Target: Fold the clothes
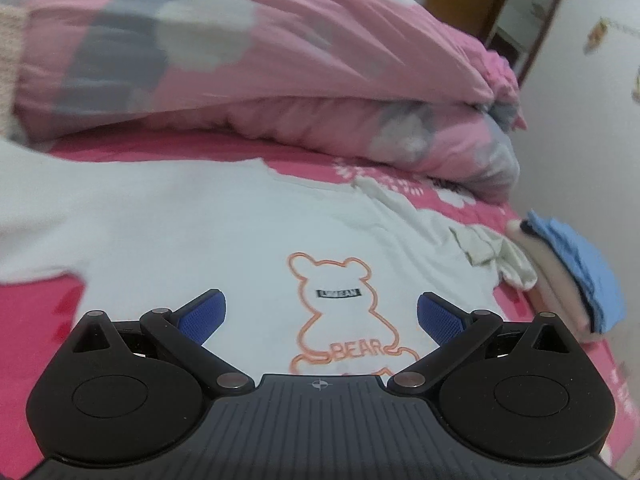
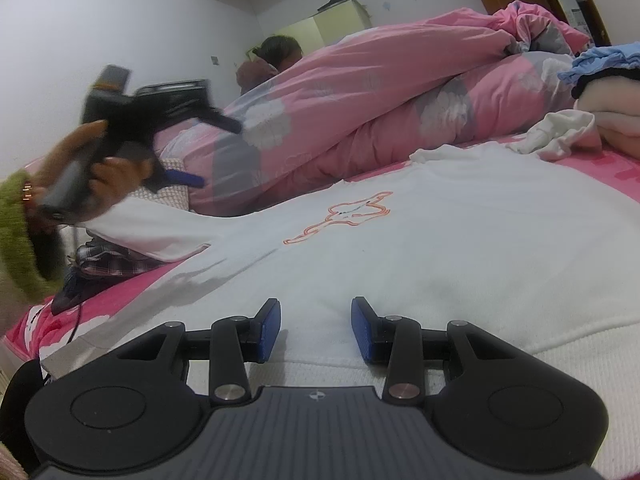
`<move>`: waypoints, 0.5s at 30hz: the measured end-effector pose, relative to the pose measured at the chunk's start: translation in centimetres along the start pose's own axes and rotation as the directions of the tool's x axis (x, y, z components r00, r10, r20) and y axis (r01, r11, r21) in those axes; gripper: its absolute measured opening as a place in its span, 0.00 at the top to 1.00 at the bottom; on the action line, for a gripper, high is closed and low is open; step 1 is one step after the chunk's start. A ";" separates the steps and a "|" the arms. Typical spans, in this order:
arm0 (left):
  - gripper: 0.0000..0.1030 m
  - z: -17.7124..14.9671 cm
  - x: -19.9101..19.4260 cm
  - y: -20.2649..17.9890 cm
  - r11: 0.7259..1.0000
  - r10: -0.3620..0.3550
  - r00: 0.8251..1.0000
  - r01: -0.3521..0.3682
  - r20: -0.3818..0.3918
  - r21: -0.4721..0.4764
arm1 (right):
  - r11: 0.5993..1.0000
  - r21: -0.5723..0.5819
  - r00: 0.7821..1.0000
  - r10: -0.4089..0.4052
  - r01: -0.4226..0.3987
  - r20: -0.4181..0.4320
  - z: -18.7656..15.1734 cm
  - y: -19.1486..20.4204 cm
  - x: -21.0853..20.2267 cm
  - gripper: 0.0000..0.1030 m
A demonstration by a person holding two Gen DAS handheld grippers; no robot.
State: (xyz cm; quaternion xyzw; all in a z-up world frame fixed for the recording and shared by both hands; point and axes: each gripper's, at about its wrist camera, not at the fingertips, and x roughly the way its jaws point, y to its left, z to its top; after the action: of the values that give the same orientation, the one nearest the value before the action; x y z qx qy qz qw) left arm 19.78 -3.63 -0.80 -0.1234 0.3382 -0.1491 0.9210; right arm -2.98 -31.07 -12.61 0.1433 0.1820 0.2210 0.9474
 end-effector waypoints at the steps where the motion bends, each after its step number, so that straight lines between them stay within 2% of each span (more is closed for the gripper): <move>1: 0.00 0.0 0.6 -0.4 1.000 0.000 1.000 0.000 -0.003 0.015 | 1.000 0.001 1.000 0.001 -0.001 0.000 0.0 0.0 0.0 0.60; 6: 0.00 0.2 3.1 -1.9 0.995 -0.017 1.000 0.015 0.022 0.095 | 1.000 0.004 1.000 0.003 -0.003 0.001 0.0 -0.1 0.0 0.60; 12: 0.00 0.9 6.9 -2.9 0.992 -0.028 0.998 0.021 0.055 0.124 | 1.000 0.003 1.000 -0.003 0.003 -0.009 0.0 0.1 0.1 0.60; 15: 0.00 0.9 9.1 -3.8 0.982 0.041 0.994 -0.058 0.099 0.179 | 1.000 0.003 1.000 -0.012 0.012 -0.022 0.1 0.3 0.2 0.60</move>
State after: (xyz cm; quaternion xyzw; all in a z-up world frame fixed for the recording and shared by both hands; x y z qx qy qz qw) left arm 26.27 -10.34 -4.24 -0.0375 0.2822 -0.1504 0.9467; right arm -2.90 -30.80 -12.45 0.1413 0.1936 0.2167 0.9463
